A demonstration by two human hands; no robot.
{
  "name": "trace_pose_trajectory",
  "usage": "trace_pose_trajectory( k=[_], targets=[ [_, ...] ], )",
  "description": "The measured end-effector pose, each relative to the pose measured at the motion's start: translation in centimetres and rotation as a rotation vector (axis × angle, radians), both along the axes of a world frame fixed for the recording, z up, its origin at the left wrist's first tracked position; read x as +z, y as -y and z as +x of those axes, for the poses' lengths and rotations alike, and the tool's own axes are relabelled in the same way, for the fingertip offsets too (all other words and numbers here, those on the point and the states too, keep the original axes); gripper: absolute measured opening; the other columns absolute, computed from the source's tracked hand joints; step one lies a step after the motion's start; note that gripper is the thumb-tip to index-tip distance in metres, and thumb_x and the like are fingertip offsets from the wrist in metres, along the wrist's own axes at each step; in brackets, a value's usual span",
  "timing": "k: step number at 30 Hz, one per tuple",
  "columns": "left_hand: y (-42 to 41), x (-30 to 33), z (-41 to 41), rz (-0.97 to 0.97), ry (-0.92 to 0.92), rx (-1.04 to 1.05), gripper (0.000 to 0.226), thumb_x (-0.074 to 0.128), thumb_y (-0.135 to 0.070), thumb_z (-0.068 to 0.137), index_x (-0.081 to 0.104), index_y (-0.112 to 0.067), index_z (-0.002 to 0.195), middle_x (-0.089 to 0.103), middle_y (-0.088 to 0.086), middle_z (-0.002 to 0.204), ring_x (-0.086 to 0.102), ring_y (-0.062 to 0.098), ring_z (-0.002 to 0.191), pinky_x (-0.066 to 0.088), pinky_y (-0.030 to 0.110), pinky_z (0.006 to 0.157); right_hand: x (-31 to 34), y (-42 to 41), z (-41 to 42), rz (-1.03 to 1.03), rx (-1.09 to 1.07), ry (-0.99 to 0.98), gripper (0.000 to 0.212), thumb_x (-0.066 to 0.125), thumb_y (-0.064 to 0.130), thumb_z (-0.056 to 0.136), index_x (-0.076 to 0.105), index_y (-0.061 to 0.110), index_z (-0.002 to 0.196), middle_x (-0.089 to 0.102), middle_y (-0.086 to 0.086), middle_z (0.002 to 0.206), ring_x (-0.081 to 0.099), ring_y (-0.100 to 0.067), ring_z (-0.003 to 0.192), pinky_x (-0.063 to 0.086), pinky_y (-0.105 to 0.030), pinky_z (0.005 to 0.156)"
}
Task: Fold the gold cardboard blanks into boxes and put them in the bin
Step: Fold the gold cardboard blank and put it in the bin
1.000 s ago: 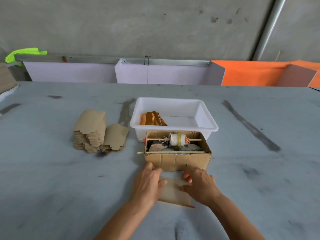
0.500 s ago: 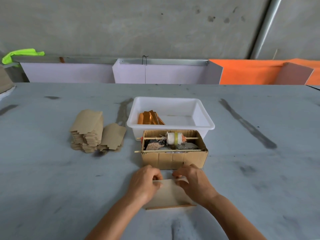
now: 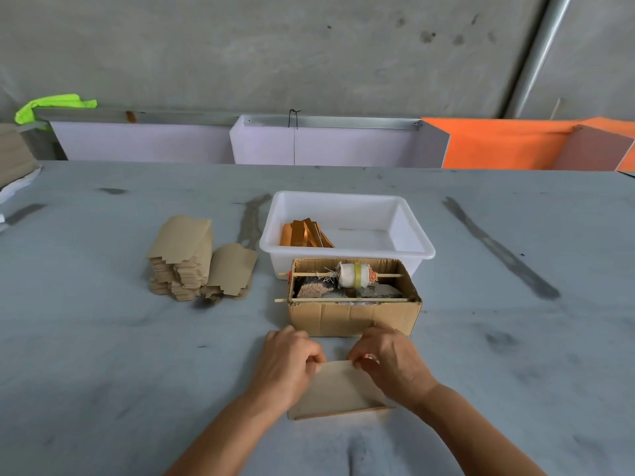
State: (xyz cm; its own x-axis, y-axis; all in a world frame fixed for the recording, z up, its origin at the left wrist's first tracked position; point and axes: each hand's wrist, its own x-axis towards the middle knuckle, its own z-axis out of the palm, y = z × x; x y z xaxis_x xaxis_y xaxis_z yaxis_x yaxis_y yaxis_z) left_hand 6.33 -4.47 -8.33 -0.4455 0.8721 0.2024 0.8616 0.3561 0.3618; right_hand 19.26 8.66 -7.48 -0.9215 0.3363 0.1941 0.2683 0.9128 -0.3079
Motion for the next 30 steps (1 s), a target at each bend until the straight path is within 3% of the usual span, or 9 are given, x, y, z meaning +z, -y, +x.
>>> trace_pose_trajectory(
  k=[3,4,6,8,12,15,18,25,30],
  targets=[
    [0.3,0.5,0.5,0.012,-0.127,-0.094,0.013,0.063,-0.021,0.085,0.073,-0.026,0.092,0.064,-0.008,0.089,0.051,0.014,0.096,0.031,0.023,0.081,0.1,0.0,0.2,0.171,0.092,-0.081,0.017,0.081,0.004,0.067,0.076,0.020,0.069,0.066,0.003,0.066,0.063,-0.019,0.072,0.051,-0.027,0.057],
    [0.4,0.6,0.6,0.018,-0.187,-0.128,0.008,0.073,-0.018,0.075,0.074,-0.025,0.080,0.063,-0.008,0.078,0.055,0.016,0.086,0.037,0.021,0.075,0.0,0.0,0.3,0.210,0.111,-0.118,0.020,0.085,0.004,0.061,0.074,0.021,0.064,0.063,0.005,0.060,0.061,-0.017,0.066,0.050,-0.025,0.051],
    [0.6,0.8,0.7,0.035,-0.234,-0.169,0.025,0.090,-0.013,0.045,0.070,-0.025,0.055,0.055,-0.011,0.055,0.057,0.014,0.062,0.043,0.017,0.055,-0.2,0.0,0.4,0.264,0.147,-0.147,0.023,0.086,0.005,0.058,0.072,0.023,0.061,0.059,0.007,0.057,0.056,-0.015,0.059,0.047,-0.023,0.048],
    [0.6,1.0,0.9,0.018,-0.290,-0.168,0.032,0.092,-0.012,0.033,0.068,-0.025,0.049,0.050,-0.011,0.049,0.055,0.012,0.055,0.041,0.017,0.047,-0.3,0.0,0.4,0.283,0.158,-0.146,0.023,0.086,0.005,0.060,0.071,0.023,0.062,0.058,0.008,0.057,0.054,-0.014,0.057,0.046,-0.023,0.047],
    [0.8,1.0,1.0,-0.014,-0.338,-0.183,0.030,0.089,-0.008,0.035,0.068,-0.024,0.050,0.048,-0.009,0.049,0.054,0.014,0.055,0.041,0.020,0.047,-0.4,0.1,0.6,0.360,0.174,-0.123,0.026,0.086,0.002,0.057,0.069,0.022,0.062,0.056,0.006,0.058,0.053,-0.015,0.057,0.045,-0.023,0.046],
    [0.9,1.2,1.2,0.056,-0.396,-0.202,0.015,0.072,-0.008,0.052,0.066,-0.022,0.048,0.046,-0.006,0.049,0.053,0.016,0.053,0.040,0.020,0.047,-0.1,0.2,0.8,0.421,0.199,-0.104,0.028,0.087,0.003,0.049,0.068,0.022,0.058,0.057,0.006,0.061,0.054,-0.015,0.058,0.043,-0.021,0.047],
    [1.0,1.3,1.6,0.030,-0.479,-0.239,0.021,0.057,-0.014,0.065,0.062,-0.020,0.045,0.047,-0.004,0.050,0.053,0.016,0.053,0.041,0.020,0.048,0.0,0.6,0.9,0.496,0.206,-0.096,0.029,0.088,0.007,0.048,0.062,0.021,0.051,0.055,0.005,0.060,0.053,-0.015,0.056,0.040,-0.021,0.049],
    [1.2,1.4,3.0,-0.167,-0.578,-0.262,0.011,0.071,-0.020,0.048,0.061,-0.020,0.043,0.049,-0.006,0.050,0.056,0.014,0.057,0.044,0.019,0.050,-0.9,0.8,1.4,0.544,0.173,-0.121,0.029,0.085,0.009,0.056,0.059,0.020,0.051,0.055,0.005,0.062,0.051,-0.015,0.058,0.042,-0.024,0.050],
    [0.8,1.1,4.1,-0.173,-0.528,-0.173,0.027,0.085,-0.021,0.036,0.061,-0.022,0.047,0.048,-0.005,0.049,0.054,0.014,0.053,0.043,0.020,0.050,-1.2,0.8,1.5,0.475,0.170,-0.127,0.025,0.082,0.006,0.054,0.067,0.024,0.060,0.057,0.006,0.068,0.054,-0.014,0.061,0.044,-0.024,0.051]
  ],
)
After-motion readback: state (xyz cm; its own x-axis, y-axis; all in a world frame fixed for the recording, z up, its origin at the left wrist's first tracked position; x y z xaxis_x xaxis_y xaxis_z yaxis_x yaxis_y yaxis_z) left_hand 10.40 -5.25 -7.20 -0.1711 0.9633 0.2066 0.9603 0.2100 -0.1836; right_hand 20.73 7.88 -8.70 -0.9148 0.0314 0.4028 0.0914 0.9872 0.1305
